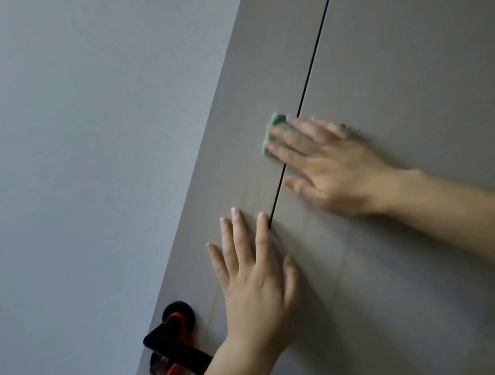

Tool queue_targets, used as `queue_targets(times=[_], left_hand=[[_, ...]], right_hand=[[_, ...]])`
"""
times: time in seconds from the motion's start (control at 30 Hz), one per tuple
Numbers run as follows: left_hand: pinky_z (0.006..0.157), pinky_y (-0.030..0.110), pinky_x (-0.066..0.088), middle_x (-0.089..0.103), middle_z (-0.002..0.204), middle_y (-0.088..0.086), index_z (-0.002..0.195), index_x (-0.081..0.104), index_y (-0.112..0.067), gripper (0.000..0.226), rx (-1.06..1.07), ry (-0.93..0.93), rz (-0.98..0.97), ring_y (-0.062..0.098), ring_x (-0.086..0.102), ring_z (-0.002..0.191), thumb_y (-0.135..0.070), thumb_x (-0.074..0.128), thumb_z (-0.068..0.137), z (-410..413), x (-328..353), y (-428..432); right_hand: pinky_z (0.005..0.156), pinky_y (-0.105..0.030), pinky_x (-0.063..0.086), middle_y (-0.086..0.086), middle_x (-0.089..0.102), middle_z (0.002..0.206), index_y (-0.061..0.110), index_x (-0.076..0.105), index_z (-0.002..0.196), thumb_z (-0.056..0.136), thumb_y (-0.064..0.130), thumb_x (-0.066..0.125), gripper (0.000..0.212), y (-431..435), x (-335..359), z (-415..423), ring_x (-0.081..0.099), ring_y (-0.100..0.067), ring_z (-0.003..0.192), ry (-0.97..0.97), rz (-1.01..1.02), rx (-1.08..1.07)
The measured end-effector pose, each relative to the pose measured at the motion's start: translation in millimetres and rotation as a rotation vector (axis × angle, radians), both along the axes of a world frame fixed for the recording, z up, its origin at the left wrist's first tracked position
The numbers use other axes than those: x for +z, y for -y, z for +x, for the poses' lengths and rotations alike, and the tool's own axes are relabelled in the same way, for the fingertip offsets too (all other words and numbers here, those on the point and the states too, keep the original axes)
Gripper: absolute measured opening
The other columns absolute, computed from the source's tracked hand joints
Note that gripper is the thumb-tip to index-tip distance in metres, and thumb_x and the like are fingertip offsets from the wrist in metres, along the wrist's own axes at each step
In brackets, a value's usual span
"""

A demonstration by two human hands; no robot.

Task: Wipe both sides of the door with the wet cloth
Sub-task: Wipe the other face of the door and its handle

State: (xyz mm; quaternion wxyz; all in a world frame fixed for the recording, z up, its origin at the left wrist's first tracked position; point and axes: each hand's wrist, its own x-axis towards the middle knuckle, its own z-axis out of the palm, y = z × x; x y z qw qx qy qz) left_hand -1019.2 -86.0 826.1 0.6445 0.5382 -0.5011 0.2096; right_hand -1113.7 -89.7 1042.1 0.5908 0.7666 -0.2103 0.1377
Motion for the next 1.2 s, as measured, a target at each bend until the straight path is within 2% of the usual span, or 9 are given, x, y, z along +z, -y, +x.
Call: queue_targets(times=[0.07, 0.2, 0.33, 0.5, 0.7, 0.87, 0.9, 1.03, 1.2], left_hand=[[0.125, 0.052, -0.013, -0.006, 0.172, 0.009, 0.162, 0.019, -0.025, 0.078, -0.028, -0.078, 0.03, 0.022, -0.019, 0.157, -0.053, 0.024, 0.089, -10.6, 10.0, -4.7], [0.123, 0.054, -0.018, -0.022, 0.17, 0.003, 0.163, 0.003, -0.033, 0.087, -0.037, -0.107, 0.082, 0.019, -0.03, 0.153, -0.059, 0.005, 0.081, -28.5, 7.8, -9.3], [0.125, 0.059, 0.0, 0.007, 0.172, 0.009, 0.16, 0.027, -0.03, 0.073, 0.012, -0.04, -0.008, 0.028, -0.003, 0.159, -0.055, 0.024, 0.092, -44.5, -29.4, -2.4], [0.119, 0.058, 0.013, 0.032, 0.165, 0.016, 0.153, 0.045, -0.023, 0.066, 0.122, 0.091, -0.076, 0.037, 0.025, 0.154, -0.049, 0.04, 0.093, -52.3, -64.8, 5.0], [0.12, 0.059, 0.017, 0.028, 0.166, 0.017, 0.154, 0.045, -0.019, 0.07, 0.176, 0.175, -0.162, 0.037, 0.022, 0.155, -0.048, 0.045, 0.09, -51.6, -88.3, 13.3], [0.121, 0.06, 0.014, 0.024, 0.168, 0.016, 0.156, 0.042, -0.021, 0.07, 0.168, 0.163, -0.173, 0.036, 0.018, 0.156, -0.052, 0.042, 0.094, -53.5, -89.1, 16.5], [0.122, 0.059, 0.013, 0.023, 0.168, 0.015, 0.157, 0.04, -0.021, 0.07, 0.172, 0.16, -0.174, 0.035, 0.017, 0.157, -0.053, 0.041, 0.094, -53.1, -89.6, 17.5], [0.122, 0.057, 0.012, 0.022, 0.169, 0.013, 0.157, 0.04, -0.023, 0.07, 0.169, 0.16, -0.193, 0.033, 0.015, 0.157, -0.054, 0.04, 0.094, -51.2, -91.1, 21.2], [0.121, 0.058, 0.013, 0.023, 0.168, 0.013, 0.158, 0.039, -0.024, 0.072, 0.212, 0.165, -0.183, 0.033, 0.018, 0.157, -0.055, 0.041, 0.092, -51.4, -90.6, 23.4]], right_hand=[[0.125, -0.042, 0.005, 0.0, 0.008, 0.171, 0.023, 0.019, 0.163, 0.088, 0.062, 0.007, 0.085, -6.4, 48.5, 18.2, 0.008, -0.024, 0.157, 0.238, 0.008, -0.077], [0.126, -0.044, -0.001, 0.004, -0.006, 0.171, 0.024, 0.008, 0.164, 0.103, 0.058, 0.018, 0.07, -14.8, 76.4, 54.9, -0.006, -0.021, 0.157, 0.434, 0.075, -0.114], [0.125, -0.04, -0.006, 0.007, -0.009, 0.171, 0.028, 0.005, 0.163, 0.102, 0.059, 0.011, 0.07, -15.7, -8.5, 27.3, -0.01, -0.016, 0.157, 0.192, 0.102, -0.093], [0.124, -0.034, -0.007, 0.014, -0.01, 0.17, 0.034, 0.001, 0.162, 0.076, 0.067, -0.01, 0.093, -21.7, -68.9, -28.0, -0.01, -0.011, 0.156, 0.08, 0.105, -0.117], [0.125, -0.039, -0.004, 0.007, -0.007, 0.171, 0.028, 0.007, 0.164, 0.107, 0.051, 0.018, 0.062, -21.6, -39.5, 47.6, -0.008, -0.017, 0.157, 0.251, 0.059, -0.108], [0.125, -0.035, -0.005, 0.015, -0.006, 0.17, 0.035, 0.008, 0.162, 0.098, 0.06, 0.005, 0.069, -16.0, -88.7, 39.8, -0.008, -0.012, 0.156, -0.218, 0.103, -0.105], [0.125, -0.035, -0.004, 0.015, -0.007, 0.17, 0.035, 0.007, 0.162, 0.095, 0.061, 0.003, 0.072, -16.1, -76.4, 37.0, -0.008, -0.011, 0.156, -0.2, 0.094, -0.114], [0.125, -0.039, -0.004, 0.008, -0.008, 0.171, 0.029, 0.005, 0.163, 0.107, 0.052, 0.016, 0.061, -18.4, -28.0, 51.0, -0.008, -0.016, 0.157, 0.18, 0.061, -0.123], [0.123, -0.035, -0.007, 0.012, -0.01, 0.17, 0.033, 0.005, 0.162, 0.106, 0.054, 0.022, 0.062, -15.8, -90.0, 52.7, -0.01, -0.013, 0.156, -0.162, 0.084, -0.105]])
